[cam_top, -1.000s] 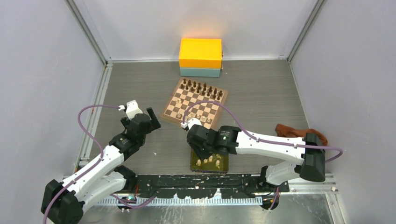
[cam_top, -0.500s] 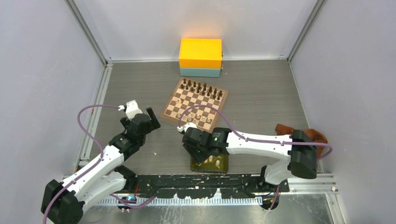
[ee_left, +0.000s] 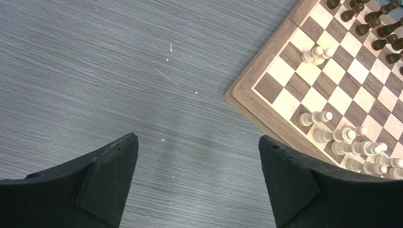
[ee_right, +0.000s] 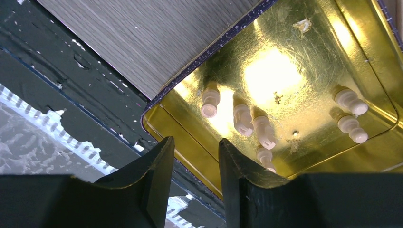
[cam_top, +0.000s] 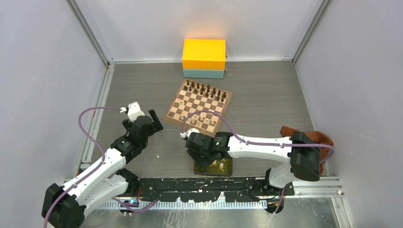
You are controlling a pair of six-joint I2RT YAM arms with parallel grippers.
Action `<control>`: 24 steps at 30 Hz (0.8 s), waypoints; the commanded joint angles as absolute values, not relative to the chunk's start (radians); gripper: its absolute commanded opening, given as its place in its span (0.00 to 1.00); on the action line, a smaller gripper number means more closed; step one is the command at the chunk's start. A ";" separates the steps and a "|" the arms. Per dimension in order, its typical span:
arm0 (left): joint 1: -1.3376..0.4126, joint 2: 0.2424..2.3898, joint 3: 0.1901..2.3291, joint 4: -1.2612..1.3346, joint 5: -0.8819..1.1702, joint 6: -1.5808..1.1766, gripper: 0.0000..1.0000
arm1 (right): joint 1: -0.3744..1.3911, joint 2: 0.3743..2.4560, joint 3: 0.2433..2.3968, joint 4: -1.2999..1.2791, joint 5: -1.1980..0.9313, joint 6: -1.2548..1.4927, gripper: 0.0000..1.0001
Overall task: Set up the chess pieces on the board
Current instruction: Pick up the chess piece from the storage box.
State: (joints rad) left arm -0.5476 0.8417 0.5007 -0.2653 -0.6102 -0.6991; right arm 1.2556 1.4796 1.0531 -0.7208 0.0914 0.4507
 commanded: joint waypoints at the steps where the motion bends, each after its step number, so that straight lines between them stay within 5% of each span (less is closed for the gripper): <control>1: -0.551 0.835 0.500 -0.221 -0.643 -0.705 0.98 | 1.261 1.485 1.042 -0.668 0.078 0.433 0.45; 24: -0.551 0.841 0.488 -0.200 -0.649 -0.703 0.98 | 1.260 1.543 0.999 -0.581 0.074 0.403 0.45</control>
State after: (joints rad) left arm -0.5476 0.8421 0.4919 -0.2584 -0.6113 -0.6991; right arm 1.2556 1.5452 1.0019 -0.6209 0.0708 0.4168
